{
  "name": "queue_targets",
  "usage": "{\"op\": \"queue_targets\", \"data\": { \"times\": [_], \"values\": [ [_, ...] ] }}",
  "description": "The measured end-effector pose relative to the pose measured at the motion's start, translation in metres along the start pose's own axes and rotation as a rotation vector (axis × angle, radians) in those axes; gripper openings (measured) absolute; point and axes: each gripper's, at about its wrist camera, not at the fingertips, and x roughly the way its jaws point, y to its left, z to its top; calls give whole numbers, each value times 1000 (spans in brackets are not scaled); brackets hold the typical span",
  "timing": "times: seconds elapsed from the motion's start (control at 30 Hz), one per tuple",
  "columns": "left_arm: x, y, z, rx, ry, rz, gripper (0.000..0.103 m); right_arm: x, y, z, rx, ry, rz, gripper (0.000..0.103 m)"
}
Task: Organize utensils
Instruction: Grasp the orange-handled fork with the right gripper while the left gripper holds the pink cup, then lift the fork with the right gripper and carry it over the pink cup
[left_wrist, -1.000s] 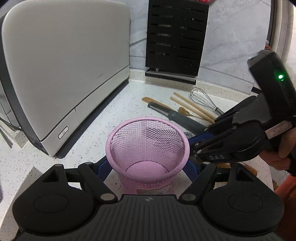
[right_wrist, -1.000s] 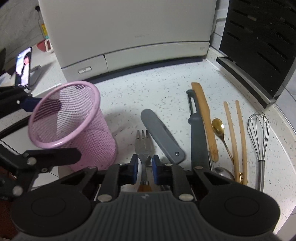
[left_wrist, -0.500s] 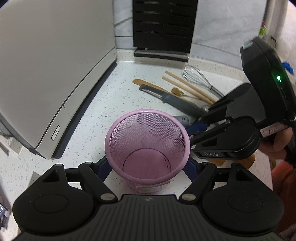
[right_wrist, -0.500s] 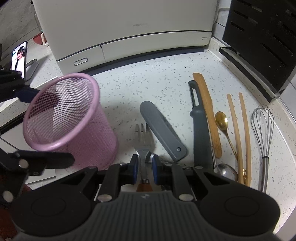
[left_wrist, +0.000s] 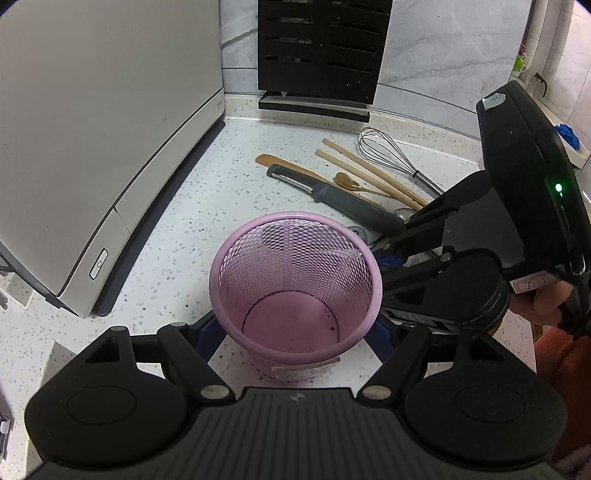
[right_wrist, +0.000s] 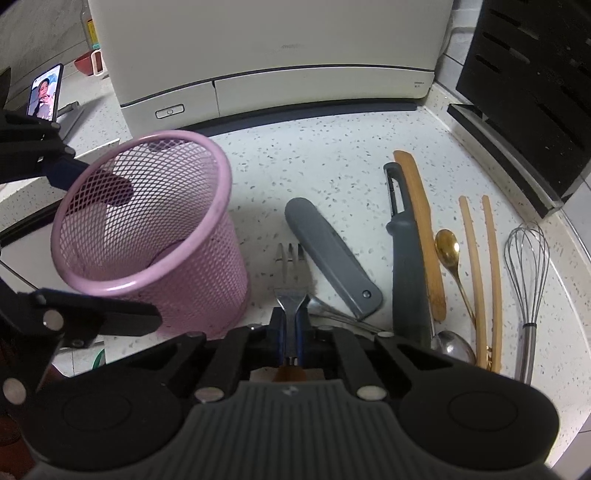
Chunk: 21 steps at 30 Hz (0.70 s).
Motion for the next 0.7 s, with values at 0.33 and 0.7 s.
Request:
{"op": "queue_targets", "data": {
  "times": [0.33,0.7],
  "values": [
    [-3,5,-3,-12,-27,-24,90,-23,-11,-5,56,-60,17,2],
    [-5,6,-5,-25,-34,-36,90,-58,-17,-13,100,-158,39,2]
  ]
}}
